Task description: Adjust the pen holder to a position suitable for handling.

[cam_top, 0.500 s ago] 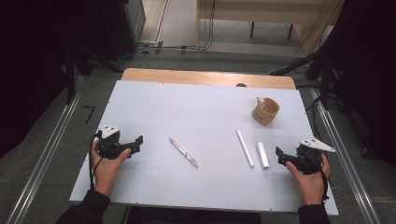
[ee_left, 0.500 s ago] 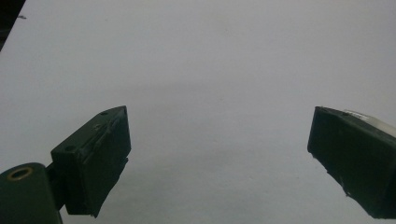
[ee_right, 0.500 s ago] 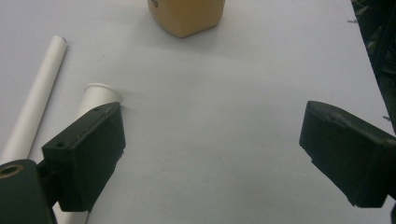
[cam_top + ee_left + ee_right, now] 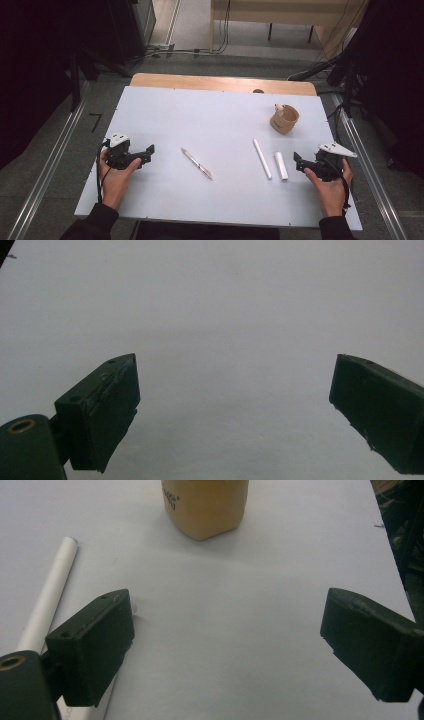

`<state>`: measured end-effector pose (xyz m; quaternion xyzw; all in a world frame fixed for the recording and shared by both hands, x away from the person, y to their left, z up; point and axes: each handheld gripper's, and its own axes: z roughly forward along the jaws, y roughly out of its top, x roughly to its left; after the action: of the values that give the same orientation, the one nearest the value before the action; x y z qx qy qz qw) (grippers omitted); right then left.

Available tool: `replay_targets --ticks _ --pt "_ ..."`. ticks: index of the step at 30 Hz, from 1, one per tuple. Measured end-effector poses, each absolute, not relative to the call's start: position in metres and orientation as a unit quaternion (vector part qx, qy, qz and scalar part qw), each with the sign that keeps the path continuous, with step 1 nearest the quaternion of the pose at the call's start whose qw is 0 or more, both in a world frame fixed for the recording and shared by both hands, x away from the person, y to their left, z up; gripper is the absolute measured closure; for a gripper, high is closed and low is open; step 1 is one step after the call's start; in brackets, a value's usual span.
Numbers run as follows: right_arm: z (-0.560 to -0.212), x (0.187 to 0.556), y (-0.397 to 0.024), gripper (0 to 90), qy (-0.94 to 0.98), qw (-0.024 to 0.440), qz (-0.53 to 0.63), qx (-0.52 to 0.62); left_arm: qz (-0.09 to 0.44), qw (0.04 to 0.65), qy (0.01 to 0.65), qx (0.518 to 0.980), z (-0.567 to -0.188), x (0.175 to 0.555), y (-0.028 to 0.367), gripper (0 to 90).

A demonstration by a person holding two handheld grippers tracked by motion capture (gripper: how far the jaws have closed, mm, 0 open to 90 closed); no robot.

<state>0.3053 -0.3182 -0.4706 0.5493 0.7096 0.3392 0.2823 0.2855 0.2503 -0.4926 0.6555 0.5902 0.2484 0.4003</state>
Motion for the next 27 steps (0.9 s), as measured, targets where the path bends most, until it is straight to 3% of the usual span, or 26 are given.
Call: replay_targets --ticks 27 --pt "-0.456 0.350 -0.295 8.1 0.710 0.292 0.356 0.533 0.251 0.404 0.588 0.654 -0.494 0.286 0.249 7.1"
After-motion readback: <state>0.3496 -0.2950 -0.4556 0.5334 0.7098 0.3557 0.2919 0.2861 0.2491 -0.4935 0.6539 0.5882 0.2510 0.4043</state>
